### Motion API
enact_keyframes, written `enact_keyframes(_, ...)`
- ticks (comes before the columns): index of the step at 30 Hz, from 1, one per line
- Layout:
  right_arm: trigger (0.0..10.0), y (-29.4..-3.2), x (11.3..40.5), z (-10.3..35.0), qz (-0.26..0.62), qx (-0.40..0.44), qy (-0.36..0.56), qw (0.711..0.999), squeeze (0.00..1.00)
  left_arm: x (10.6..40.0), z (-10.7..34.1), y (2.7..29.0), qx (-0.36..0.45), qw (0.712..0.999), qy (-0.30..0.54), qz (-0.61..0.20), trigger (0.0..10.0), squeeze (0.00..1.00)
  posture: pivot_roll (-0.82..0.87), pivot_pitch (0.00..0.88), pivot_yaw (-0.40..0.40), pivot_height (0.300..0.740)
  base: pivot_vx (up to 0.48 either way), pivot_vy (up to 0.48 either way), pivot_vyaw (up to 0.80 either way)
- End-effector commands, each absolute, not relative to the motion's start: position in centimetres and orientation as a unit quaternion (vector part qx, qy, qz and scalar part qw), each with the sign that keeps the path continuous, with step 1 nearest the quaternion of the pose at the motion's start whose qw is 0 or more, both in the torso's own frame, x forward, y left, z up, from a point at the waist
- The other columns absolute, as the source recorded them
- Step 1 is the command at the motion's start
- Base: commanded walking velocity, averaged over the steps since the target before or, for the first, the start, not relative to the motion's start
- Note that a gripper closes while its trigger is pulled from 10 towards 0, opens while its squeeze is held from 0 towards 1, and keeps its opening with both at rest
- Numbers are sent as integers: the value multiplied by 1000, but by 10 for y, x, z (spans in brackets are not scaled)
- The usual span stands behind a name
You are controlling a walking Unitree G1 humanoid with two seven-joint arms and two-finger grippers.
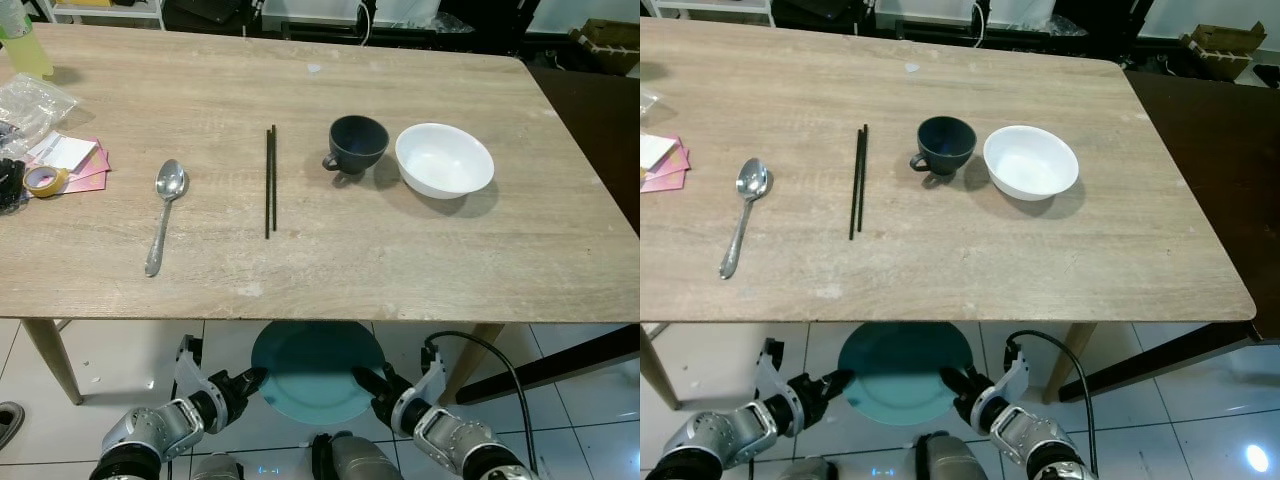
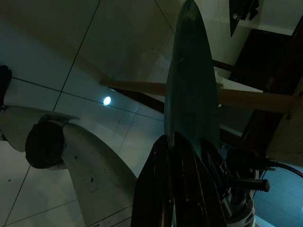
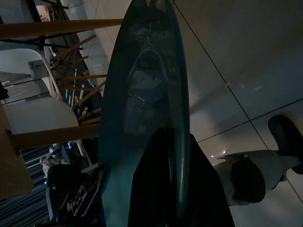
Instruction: Setting the table
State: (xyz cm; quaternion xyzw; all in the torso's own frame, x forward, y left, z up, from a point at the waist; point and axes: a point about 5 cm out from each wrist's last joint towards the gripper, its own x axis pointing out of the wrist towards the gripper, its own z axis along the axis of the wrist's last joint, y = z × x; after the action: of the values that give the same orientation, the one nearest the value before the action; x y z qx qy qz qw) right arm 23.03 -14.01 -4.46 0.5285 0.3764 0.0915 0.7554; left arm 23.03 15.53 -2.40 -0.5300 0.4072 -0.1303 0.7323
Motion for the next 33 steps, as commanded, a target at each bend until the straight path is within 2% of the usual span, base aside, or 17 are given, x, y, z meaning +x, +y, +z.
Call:
enact_keyframes(1, 0, -145, 222, -51, 76, 519, 390, 757, 0, 226, -27, 153, -524, 731, 418, -130, 0, 0, 105, 100, -38, 740, 0, 0, 0)
enact_keyframes(5, 0, -145, 223, -50, 75, 519, 387, 759, 0, 227, -27, 153, -521, 733, 418, -130, 0, 0, 104, 101, -36, 740, 0, 0, 0)
enact_keyframes(6, 0, -145, 223, -50, 75, 519, 386, 759, 0, 227, -27, 153, -519, 734, 418, -130, 0, 604, 104, 101, -36, 740, 0, 0, 0)
enact_keyframes(8, 0, -145, 223, -50, 75, 518, 385, 760, 0, 227, -28, 153, -507, 741, 420, -131, 0, 604, 104, 101, -35, 740, 0, 0, 0)
enact_keyframes(9, 0, -145, 223, -50, 74, 513, 386, 763, 0, 227, -28, 152, -494, 747, 423, -138, 9333, 1000, 104, 101, -35, 740, 0, 0, 0)
enact_keyframes(10, 0, -146, 223, -51, 74, 511, 387, 764, 0, 226, -29, 151, -491, 747, 425, -143, 9333, 1000, 104, 101, -35, 740, 0, 0, 0)
enact_keyframes(11, 0, -146, 223, -51, 74, 510, 387, 765, 0, 226, -29, 151, -491, 747, 426, -141, 10000, 1000, 104, 101, -35, 740, 0, 0, 0)
enact_keyframes(18, 0, -149, 223, -50, 71, 513, 382, 765, 0, 226, -29, 151, -489, 749, 426, -137, 10000, 1000, 106, 102, -34, 740, 0, 0, 0)
enact_keyframes(22, 0, -161, 220, -52, 49, 510, 376, 772, 0, 228, -36, 165, -439, 781, 436, -82, 10000, 1000, 109, 103, -34, 740, 0, 0, 0)
enact_keyframes(23, 0, -164, 220, -53, 43, 511, 373, 773, 0, 227, -39, 168, -423, 788, 441, -73, 10000, 635, 110, 103, -35, 740, 0, 0, 0)
enact_keyframes(24, 0, -168, 220, -52, 38, 513, 369, 774, 0, 225, -41, 170, -403, 795, 447, -73, 10000, 0, 110, 103, -35, 740, 0, 0, 0)
enact_keyframes(27, 0, -175, 221, -51, 25, 519, 357, 777, 0, 222, -45, 176, -345, 816, 459, -65, 10000, 0, 110, 103, -35, 740, 0, 0, 0)
enact_keyframes(30, 0, -178, 222, -51, 20, 519, 353, 778, 0, 222, -47, 177, -337, 819, 460, -61, 10000, 0, 108, 101, -36, 740, 0, 0, 0)
enact_keyframes(31, 0, -182, 222, -51, 12, 515, 350, 782, 0, 222, -49, 183, -254, 849, 459, -58, 10000, 0, 105, 101, -37, 740, 0, 0, 0)
enact_keyframes(32, 0, -184, 221, -51, 8, 509, 351, 786, 0, 222, -50, 186, -217, 860, 459, -52, 10000, 0, 105, 101, -37, 740, 0, 0, 0)
enact_keyframes(33, 0, -184, 221, -51, 8, 509, 351, 786, 0, 222, -50, 186, -217, 860, 459, -52, 10000, 0, 105, 101, -37, 740, 0, 0, 0)
